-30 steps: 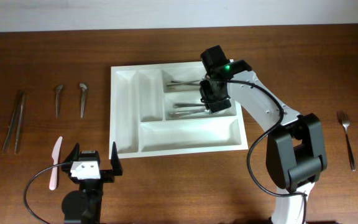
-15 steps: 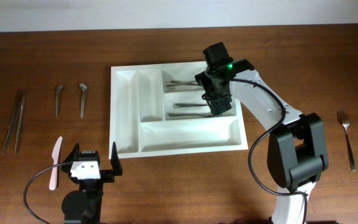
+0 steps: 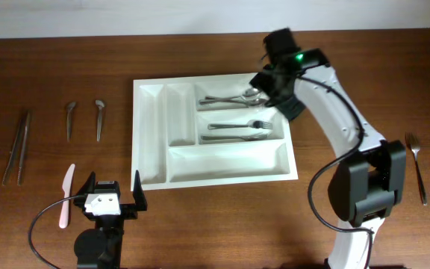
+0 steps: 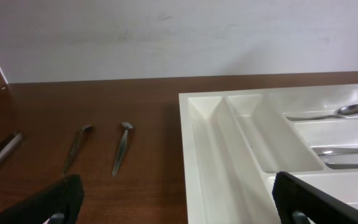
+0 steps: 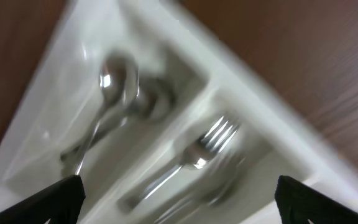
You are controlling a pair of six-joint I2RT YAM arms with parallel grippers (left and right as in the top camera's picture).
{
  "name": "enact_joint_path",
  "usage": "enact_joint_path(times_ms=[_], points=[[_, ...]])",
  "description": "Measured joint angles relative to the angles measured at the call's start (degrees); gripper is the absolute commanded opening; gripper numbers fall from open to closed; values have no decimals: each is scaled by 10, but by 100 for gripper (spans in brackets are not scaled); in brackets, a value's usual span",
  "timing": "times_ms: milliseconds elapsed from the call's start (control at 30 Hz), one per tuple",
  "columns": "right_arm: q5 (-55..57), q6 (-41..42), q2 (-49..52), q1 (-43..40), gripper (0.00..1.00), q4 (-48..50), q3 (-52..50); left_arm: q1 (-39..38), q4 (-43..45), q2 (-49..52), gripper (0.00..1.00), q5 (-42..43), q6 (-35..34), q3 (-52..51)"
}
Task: Pack container
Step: 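Move the right gripper right to the last silver fork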
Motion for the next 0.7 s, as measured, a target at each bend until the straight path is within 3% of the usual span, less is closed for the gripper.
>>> enact_joint_path(times_ms=[300, 433, 700], points=[[115, -318, -23, -60, 99, -155, 127, 0, 0, 0, 99, 0, 0, 0], [154, -476, -33, -87, 99, -196, 137, 0, 0, 0, 99, 0, 0, 0], [173, -685, -33, -154, 99, -255, 137, 0, 0, 0, 99, 0, 0, 0]])
